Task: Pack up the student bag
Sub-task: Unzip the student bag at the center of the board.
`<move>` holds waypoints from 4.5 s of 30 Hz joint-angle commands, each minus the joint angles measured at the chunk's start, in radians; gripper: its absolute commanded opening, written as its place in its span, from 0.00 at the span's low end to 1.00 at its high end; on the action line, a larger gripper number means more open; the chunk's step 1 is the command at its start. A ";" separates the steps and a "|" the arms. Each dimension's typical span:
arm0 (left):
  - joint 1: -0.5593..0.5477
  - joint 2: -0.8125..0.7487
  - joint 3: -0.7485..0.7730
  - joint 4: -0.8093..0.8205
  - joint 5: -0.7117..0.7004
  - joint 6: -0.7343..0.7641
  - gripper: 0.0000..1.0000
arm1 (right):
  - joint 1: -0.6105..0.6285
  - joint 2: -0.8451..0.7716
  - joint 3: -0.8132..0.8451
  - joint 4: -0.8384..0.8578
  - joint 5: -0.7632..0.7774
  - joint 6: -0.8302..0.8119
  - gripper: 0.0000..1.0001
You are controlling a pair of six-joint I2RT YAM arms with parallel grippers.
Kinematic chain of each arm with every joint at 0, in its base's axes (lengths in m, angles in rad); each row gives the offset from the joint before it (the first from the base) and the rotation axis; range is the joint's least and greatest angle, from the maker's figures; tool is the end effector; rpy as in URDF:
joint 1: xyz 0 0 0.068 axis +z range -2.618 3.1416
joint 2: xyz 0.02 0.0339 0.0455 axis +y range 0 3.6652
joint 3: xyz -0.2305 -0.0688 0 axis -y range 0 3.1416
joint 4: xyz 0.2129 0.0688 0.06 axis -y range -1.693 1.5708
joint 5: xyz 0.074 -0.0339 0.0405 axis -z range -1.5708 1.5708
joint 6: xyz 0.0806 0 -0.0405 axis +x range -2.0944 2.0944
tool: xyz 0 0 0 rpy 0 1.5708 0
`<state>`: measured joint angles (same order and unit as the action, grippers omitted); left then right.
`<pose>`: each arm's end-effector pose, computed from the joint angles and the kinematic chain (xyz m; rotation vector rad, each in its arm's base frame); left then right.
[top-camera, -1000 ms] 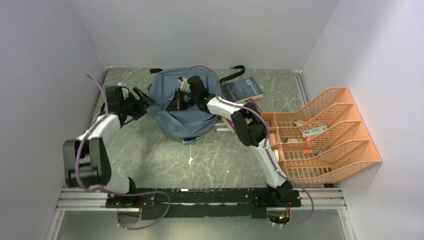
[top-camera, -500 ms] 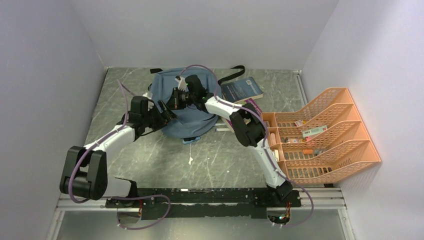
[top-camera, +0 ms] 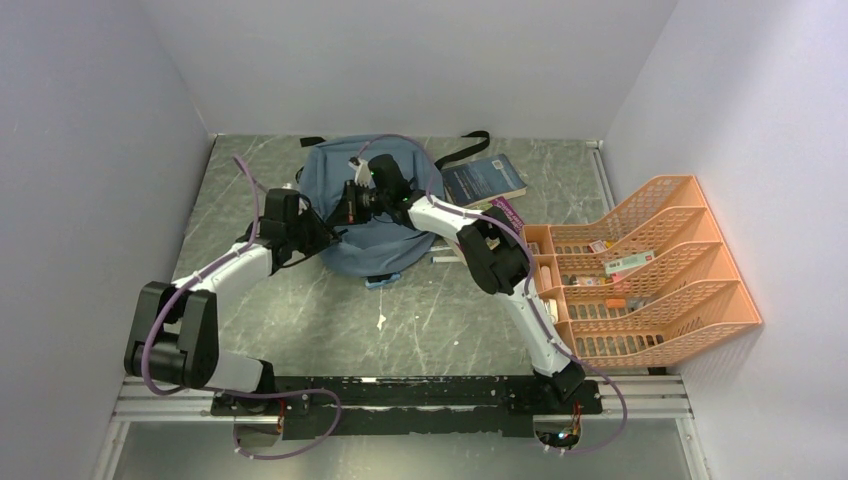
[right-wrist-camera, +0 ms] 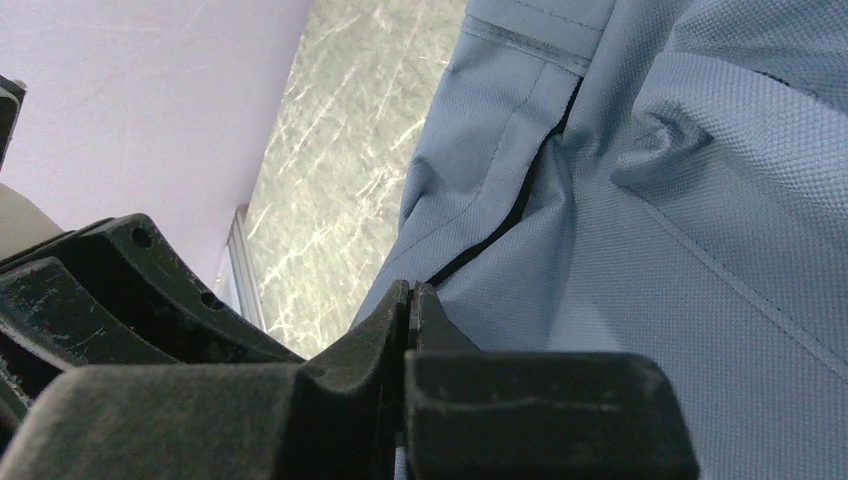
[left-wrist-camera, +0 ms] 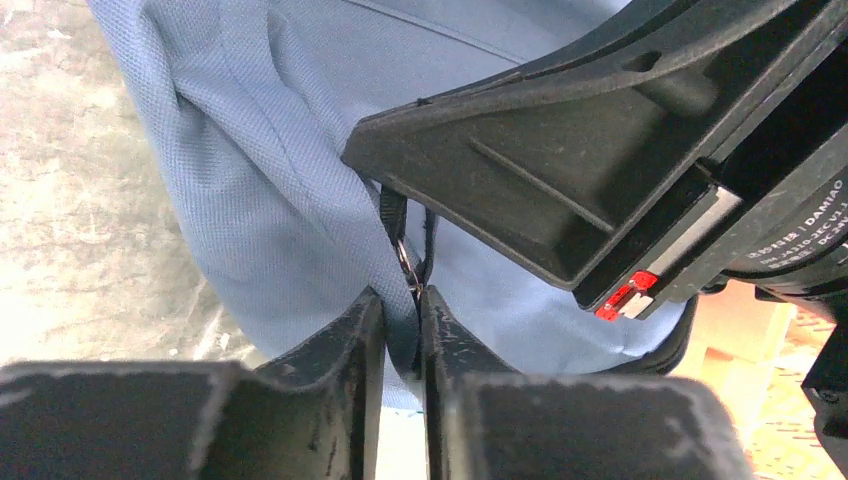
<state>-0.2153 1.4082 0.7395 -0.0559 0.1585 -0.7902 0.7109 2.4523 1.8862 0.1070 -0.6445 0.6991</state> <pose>0.2922 -0.0769 0.1542 -0.5943 2.3109 -0.6833 0.3729 0.3850 0.1352 -0.4787 2.2413 1.4740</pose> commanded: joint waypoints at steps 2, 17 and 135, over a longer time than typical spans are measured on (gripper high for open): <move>-0.008 -0.029 0.002 -0.022 0.006 0.046 0.05 | 0.005 -0.012 0.039 0.006 0.019 -0.015 0.00; -0.021 -0.208 -0.160 -0.142 0.042 0.090 0.05 | 0.005 0.219 0.411 -0.047 0.217 -0.040 0.00; 0.208 0.044 -0.173 0.712 0.591 -0.064 0.05 | 0.055 -0.604 -1.010 0.539 0.383 0.761 0.46</move>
<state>-0.0029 1.4845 0.5552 0.6243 0.7273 -0.8875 0.7544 1.8275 0.8856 0.5423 -0.3176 1.3357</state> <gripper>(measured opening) 0.081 0.480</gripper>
